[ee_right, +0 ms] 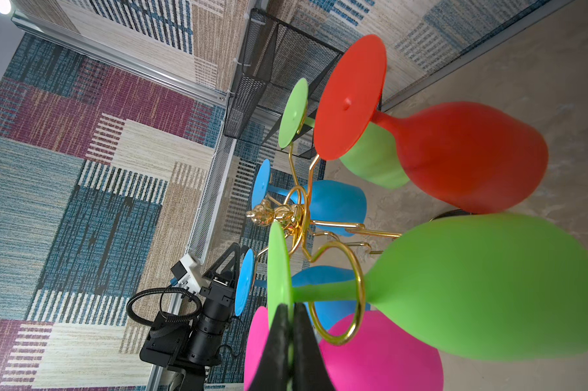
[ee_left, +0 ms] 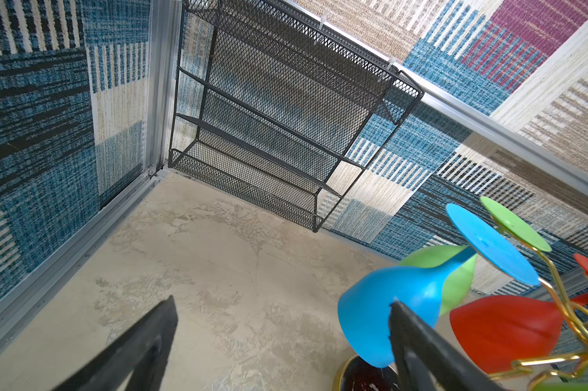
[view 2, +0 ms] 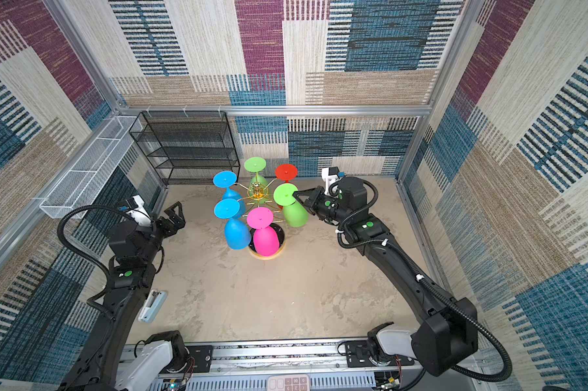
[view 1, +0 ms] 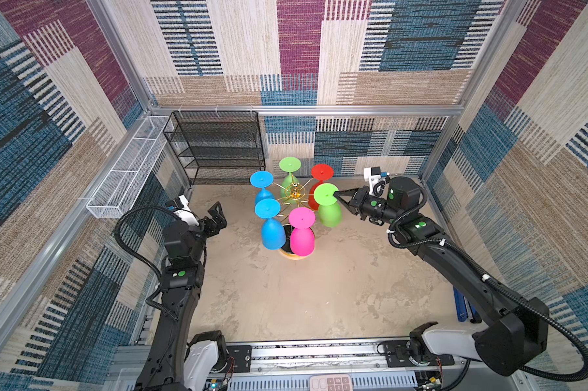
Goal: Take the wine glass off the wine glass rack
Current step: 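Close the right gripper on the green glass stem and adjust grip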
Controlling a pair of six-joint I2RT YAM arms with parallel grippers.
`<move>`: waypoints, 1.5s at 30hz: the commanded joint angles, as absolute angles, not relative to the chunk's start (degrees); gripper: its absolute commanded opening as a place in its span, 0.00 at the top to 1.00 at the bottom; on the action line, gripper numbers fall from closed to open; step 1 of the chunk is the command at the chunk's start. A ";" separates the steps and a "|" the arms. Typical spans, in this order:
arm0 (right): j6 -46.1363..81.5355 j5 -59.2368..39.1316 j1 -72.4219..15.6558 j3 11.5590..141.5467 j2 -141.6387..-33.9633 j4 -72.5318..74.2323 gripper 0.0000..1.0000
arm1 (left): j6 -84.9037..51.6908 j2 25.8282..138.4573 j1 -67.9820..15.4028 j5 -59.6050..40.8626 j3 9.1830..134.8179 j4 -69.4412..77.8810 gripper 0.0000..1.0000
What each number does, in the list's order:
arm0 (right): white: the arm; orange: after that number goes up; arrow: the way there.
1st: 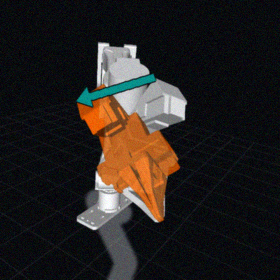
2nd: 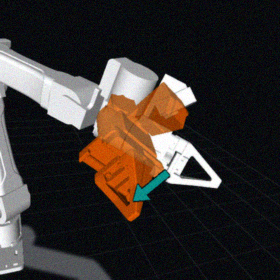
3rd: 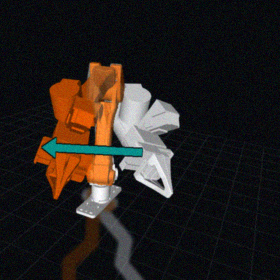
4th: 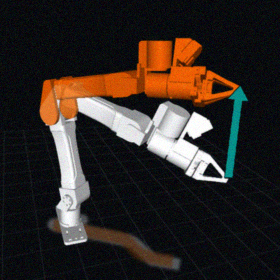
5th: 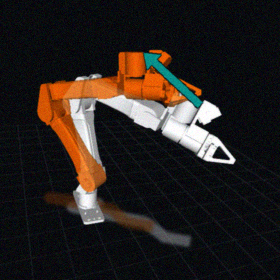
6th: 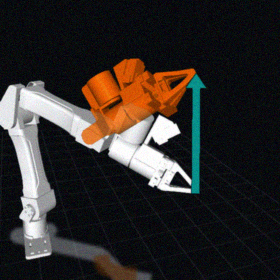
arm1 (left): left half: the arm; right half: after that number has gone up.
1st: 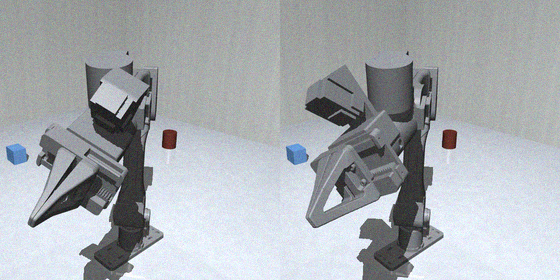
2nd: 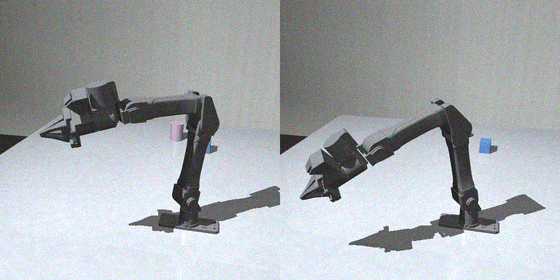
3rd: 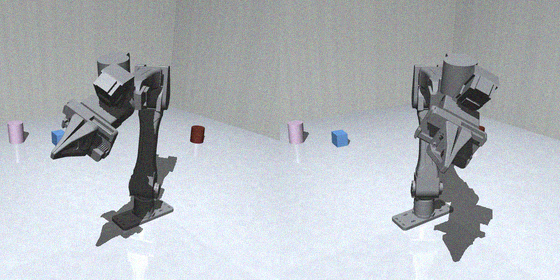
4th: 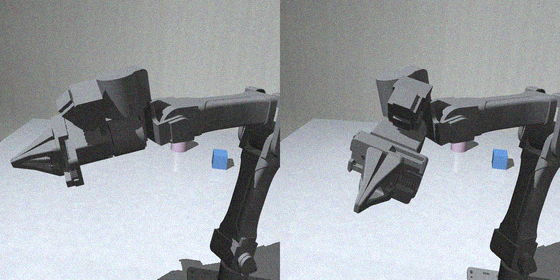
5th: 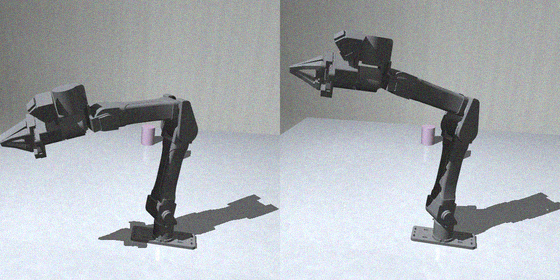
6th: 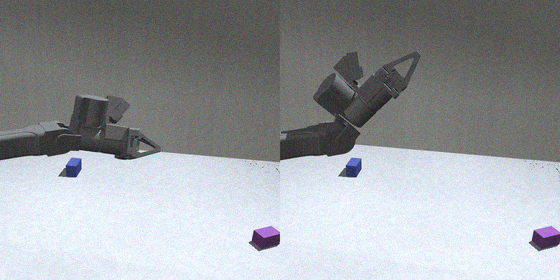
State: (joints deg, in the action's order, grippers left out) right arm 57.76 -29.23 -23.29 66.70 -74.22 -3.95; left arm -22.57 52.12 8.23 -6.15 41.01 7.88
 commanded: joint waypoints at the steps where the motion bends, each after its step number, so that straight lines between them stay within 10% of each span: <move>1: 56.20 -27.46 -23.79 67.87 -74.02 -4.01 1.00 | -23.38 52.00 8.35 -5.63 40.87 8.07 0.01; 45: 55.09 -24.35 -28.75 70.54 -78.02 -4.36 1.00 | -22.62 51.06 8.35 -5.19 40.97 7.36 0.01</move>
